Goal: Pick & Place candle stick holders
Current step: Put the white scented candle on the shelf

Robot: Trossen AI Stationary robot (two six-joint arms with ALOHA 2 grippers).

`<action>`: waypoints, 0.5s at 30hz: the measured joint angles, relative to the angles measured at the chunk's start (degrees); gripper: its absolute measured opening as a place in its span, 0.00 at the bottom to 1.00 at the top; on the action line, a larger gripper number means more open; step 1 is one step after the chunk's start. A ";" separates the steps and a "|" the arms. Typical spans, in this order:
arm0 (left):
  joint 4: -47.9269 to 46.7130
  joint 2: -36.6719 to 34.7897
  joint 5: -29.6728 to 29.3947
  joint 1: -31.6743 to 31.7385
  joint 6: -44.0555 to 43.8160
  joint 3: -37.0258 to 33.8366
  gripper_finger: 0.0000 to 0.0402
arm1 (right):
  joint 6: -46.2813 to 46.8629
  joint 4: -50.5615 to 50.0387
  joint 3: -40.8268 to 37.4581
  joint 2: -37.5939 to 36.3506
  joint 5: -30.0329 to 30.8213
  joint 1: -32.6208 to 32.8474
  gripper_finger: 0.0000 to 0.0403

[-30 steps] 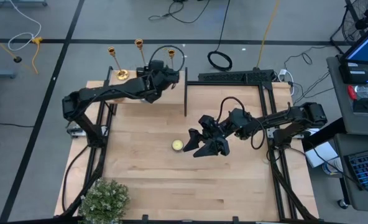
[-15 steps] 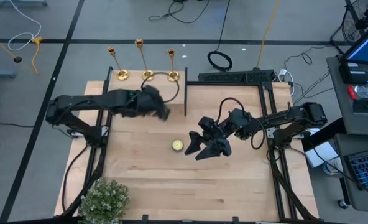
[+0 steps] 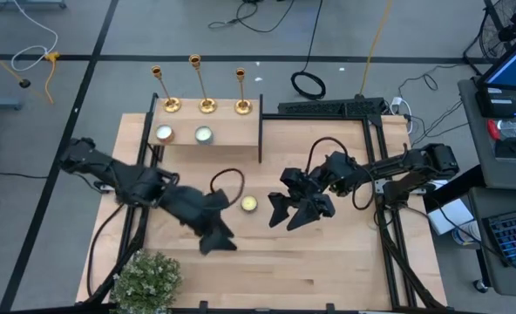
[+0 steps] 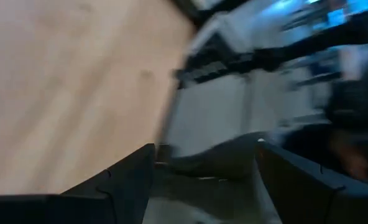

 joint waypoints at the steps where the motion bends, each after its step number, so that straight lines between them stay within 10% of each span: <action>1: 2.47 -0.02 -0.04 -1.16 -1.36 0.00 0.71 | 1.48 0.77 0.00 0.00 -0.02 0.17 0.66; 15: 11.70 -0.85 -1.09 -14.00 -9.56 0.02 0.71 | -5.23 2.50 0.00 0.01 15.61 1.37 0.66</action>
